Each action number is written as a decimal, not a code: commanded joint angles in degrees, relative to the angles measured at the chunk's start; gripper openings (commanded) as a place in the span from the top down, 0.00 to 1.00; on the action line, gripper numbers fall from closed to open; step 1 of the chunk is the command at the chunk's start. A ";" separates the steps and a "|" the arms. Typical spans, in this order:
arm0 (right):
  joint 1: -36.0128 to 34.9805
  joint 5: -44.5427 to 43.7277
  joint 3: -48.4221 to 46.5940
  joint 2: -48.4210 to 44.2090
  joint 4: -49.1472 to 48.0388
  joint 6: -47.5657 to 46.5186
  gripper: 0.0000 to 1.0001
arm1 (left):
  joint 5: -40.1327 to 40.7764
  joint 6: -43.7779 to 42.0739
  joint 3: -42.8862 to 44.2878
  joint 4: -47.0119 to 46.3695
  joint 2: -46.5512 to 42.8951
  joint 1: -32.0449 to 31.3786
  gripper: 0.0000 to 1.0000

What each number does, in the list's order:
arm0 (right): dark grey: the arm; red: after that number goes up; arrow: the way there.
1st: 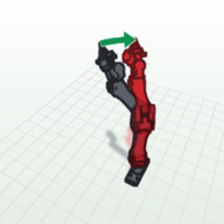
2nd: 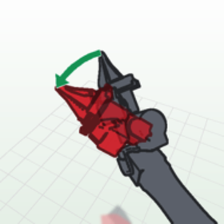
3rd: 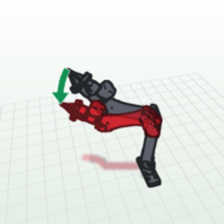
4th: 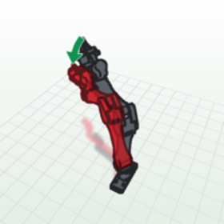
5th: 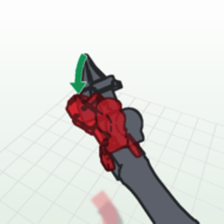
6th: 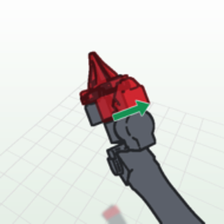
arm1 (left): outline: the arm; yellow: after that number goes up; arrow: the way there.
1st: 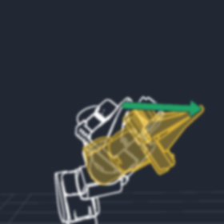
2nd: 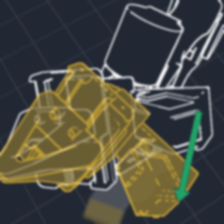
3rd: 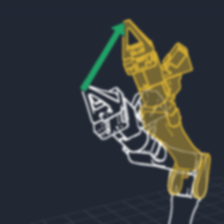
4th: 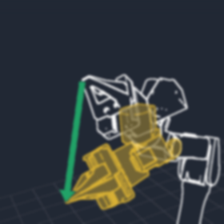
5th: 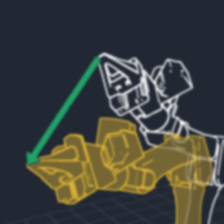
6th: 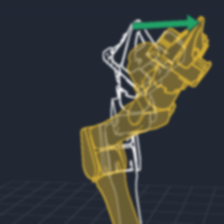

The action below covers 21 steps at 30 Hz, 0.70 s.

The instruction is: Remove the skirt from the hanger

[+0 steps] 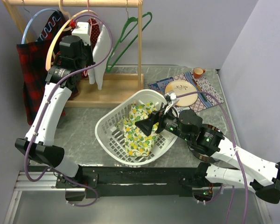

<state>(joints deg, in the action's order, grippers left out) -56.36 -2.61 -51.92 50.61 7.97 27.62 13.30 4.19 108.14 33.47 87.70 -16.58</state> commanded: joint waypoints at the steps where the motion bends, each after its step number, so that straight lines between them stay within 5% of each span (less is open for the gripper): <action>1: -0.07 -0.99 -0.64 -0.51 -2.52 -0.46 0.00 | -1.69 0.56 3.13 -4.83 -4.03 0.14 0.99; 21: 0.02 -4.07 -5.55 -2.27 3.37 -2.48 0.00 | -4.08 1.44 6.56 -0.96 -7.81 0.06 0.99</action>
<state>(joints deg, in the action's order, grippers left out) -56.36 -5.58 -53.56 49.15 10.83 26.28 8.78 4.34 112.42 35.09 83.74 -16.58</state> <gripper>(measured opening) 0.998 0.044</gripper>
